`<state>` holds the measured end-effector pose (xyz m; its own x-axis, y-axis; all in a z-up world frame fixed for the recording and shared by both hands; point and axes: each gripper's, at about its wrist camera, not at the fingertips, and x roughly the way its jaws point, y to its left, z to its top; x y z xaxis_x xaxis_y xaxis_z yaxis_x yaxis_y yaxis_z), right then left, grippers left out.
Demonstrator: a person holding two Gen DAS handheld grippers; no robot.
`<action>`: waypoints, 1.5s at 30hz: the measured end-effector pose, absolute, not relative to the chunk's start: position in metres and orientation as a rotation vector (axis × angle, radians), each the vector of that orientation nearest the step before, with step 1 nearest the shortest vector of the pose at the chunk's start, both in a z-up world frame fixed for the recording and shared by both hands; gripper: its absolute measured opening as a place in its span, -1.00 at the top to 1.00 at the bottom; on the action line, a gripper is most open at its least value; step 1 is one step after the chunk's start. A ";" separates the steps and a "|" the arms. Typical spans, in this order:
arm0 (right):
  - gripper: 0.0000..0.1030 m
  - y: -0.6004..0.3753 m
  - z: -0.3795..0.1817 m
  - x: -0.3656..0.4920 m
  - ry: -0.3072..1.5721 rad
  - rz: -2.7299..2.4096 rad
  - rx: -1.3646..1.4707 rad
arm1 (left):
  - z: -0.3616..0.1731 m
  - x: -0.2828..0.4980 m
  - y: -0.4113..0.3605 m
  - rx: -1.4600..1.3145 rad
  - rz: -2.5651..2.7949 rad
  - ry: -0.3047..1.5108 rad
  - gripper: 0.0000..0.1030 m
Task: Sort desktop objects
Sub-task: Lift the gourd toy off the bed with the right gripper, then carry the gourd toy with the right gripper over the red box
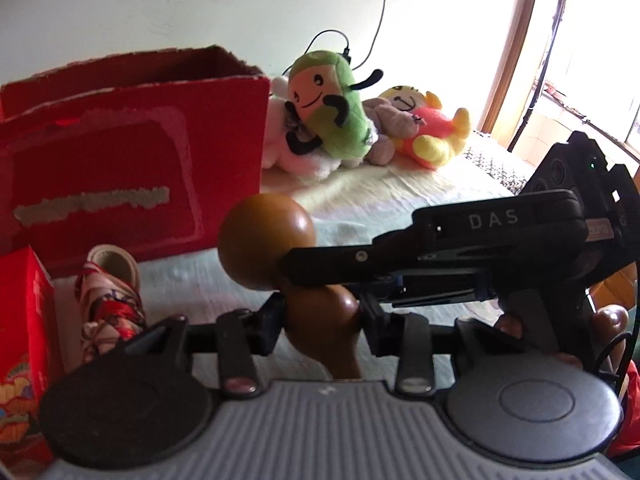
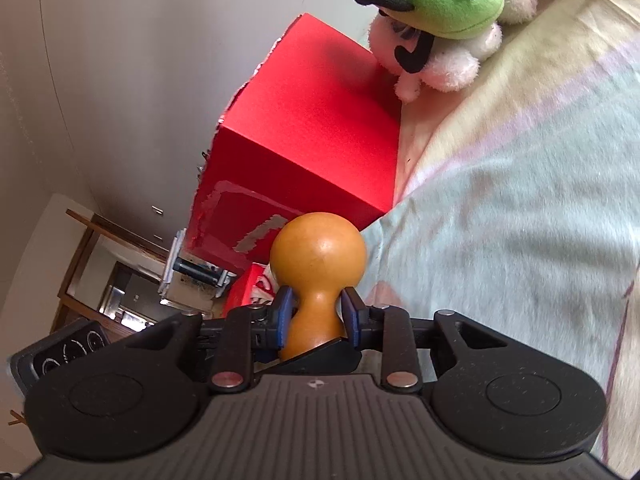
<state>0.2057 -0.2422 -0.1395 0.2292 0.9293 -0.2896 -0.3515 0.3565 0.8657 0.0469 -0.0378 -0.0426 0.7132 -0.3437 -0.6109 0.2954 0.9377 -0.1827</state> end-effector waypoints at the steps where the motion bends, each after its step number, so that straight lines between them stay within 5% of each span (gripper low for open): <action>1: 0.43 -0.245 -0.138 0.201 0.935 1.013 0.774 | -0.040 0.042 -0.037 -0.073 -0.364 0.683 0.26; 13: 0.43 -0.229 -0.038 0.165 0.730 1.037 0.614 | 0.049 0.021 -0.023 0.019 -0.416 0.492 0.26; 22: 0.43 -0.171 0.036 0.224 0.695 1.071 0.511 | 0.104 0.092 0.020 0.046 -0.354 0.486 0.26; 45: 0.41 -0.036 -0.030 0.358 1.098 0.941 0.439 | 0.024 0.250 0.100 0.017 -0.247 0.908 0.26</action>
